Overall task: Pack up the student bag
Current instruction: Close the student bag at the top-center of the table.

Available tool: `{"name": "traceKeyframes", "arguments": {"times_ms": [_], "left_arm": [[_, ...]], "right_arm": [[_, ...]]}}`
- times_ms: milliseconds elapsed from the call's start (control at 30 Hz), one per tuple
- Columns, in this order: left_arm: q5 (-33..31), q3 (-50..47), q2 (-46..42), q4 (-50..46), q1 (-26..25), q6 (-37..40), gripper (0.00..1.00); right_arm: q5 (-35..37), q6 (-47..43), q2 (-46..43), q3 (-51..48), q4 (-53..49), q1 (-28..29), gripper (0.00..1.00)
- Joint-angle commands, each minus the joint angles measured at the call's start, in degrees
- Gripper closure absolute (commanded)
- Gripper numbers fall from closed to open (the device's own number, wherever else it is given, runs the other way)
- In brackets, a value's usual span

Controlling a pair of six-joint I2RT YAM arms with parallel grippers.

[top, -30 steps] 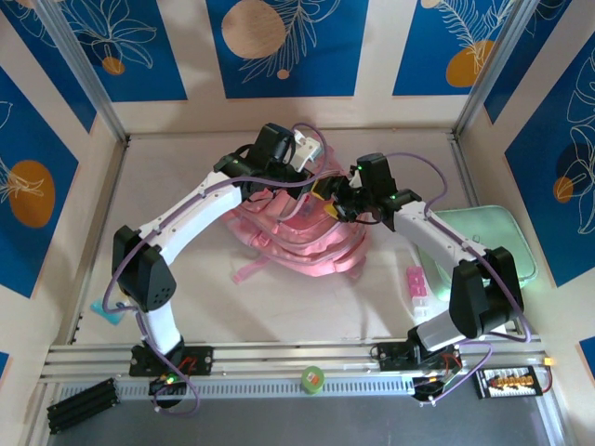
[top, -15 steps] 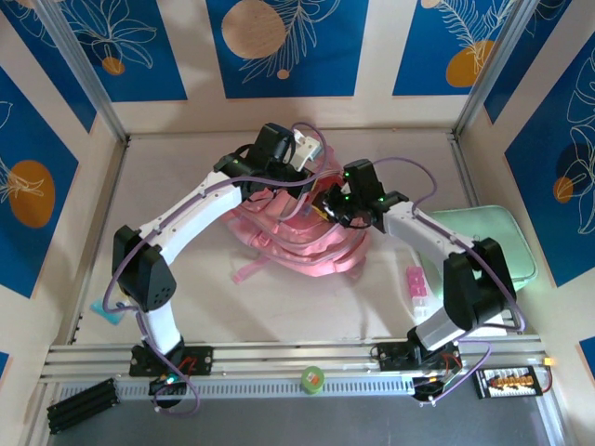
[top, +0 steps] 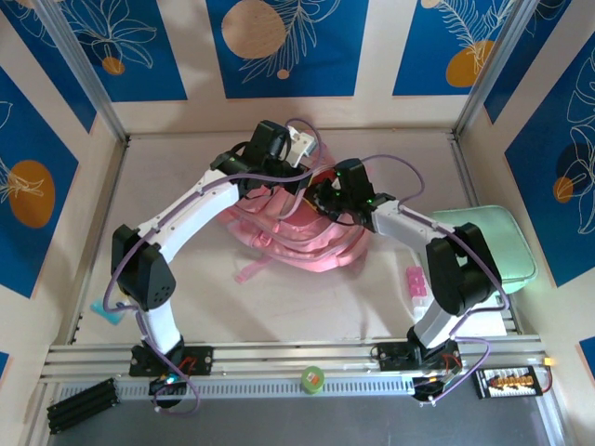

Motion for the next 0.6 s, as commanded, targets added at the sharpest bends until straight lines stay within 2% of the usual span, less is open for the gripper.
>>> {"name": "traceKeyframes", "arguments": {"times_ms": [0, 200, 267, 367, 400, 467, 567], "left_arm": [[3.9, 0.7, -0.8, 7.0, 0.3, -1.5, 1.0], [8.2, -0.2, 2.4, 9.5, 0.3, -4.5, 1.0], [10.8, 0.6, 4.4, 10.2, 0.4, -6.1, 0.82], [12.8, 2.0, 6.5, 10.3, 0.7, -8.3, 0.53], [13.0, 1.7, 6.6, 10.8, 1.2, -9.4, 0.46], [13.6, -0.7, 5.8, 13.5, 2.6, -12.6, 0.35], [15.7, -7.6, 2.6, 19.8, 6.2, -19.2, 0.28]], "right_arm": [[1.6, -0.8, -8.1, -4.5, -1.0, -1.2, 0.76], [12.5, -5.7, -22.6, -9.2, -17.8, -3.4, 0.56], [15.5, -7.1, -26.3, -8.6, -22.9, -4.4, 0.46], [17.4, -8.3, -30.0, -7.3, -27.1, -6.1, 0.39], [17.9, -8.7, -30.8, -7.0, -27.7, -6.4, 0.37], [18.7, -9.8, -31.5, -6.2, -28.5, -6.6, 0.32], [17.9, -11.3, -30.6, -5.1, -28.9, -6.6, 0.28]]}}
